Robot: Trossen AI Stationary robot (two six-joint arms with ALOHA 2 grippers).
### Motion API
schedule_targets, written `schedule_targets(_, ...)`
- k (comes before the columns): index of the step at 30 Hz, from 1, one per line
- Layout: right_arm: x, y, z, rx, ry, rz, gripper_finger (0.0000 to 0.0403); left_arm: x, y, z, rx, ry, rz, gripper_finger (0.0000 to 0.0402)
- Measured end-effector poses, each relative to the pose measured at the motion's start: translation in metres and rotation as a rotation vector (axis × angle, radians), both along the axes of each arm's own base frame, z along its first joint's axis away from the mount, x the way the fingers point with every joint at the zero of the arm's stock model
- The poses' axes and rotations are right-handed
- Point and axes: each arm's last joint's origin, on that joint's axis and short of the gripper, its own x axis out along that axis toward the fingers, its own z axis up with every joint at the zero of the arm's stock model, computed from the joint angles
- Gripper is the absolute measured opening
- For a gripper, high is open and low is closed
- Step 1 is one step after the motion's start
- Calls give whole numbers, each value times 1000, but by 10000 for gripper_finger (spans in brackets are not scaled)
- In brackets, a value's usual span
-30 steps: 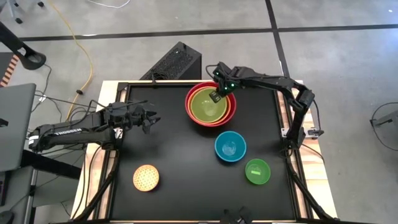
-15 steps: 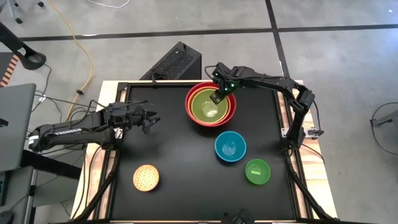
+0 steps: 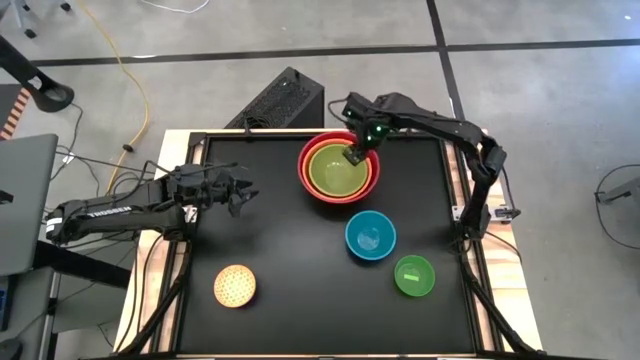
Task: Nest bowls inside each other
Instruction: Stack the blue bowl on top of the light green bowl
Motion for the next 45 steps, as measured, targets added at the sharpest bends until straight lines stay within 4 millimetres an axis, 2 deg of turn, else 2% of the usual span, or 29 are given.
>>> schedule_targets(3,4,31,2,43,46,82,226,0,0,0,0,0,-1,210)
schedule_targets(7,4,83,4,40,31,206,226,0,-1,0,12,6,-27,210)
schedule_targets(12,-19,138,-3,25,-32,190,226,0,-1,-1,21,24,-35,210)
schedule_targets(16,-43,162,-27,38,-87,90,226,0,0,-1,32,27,-18,210)
schedule_targets(21,-58,168,-68,56,-120,-51,226,0,0,-1,17,20,-7,210)
schedule_targets(24,-62,172,-83,3,-93,-83,226,0,0,-1,4,15,-3,210)
schedule_targets(31,-57,180,-98,-61,-20,-25,226,0,0,-1,-29,1,11,210)
schedule_targets(39,-50,174,-114,-103,57,-20,226,0,0,0,-50,-17,38,210)
schedule_targets(45,-54,176,-104,-60,13,-13,226,0,1,1,-64,-37,49,210)
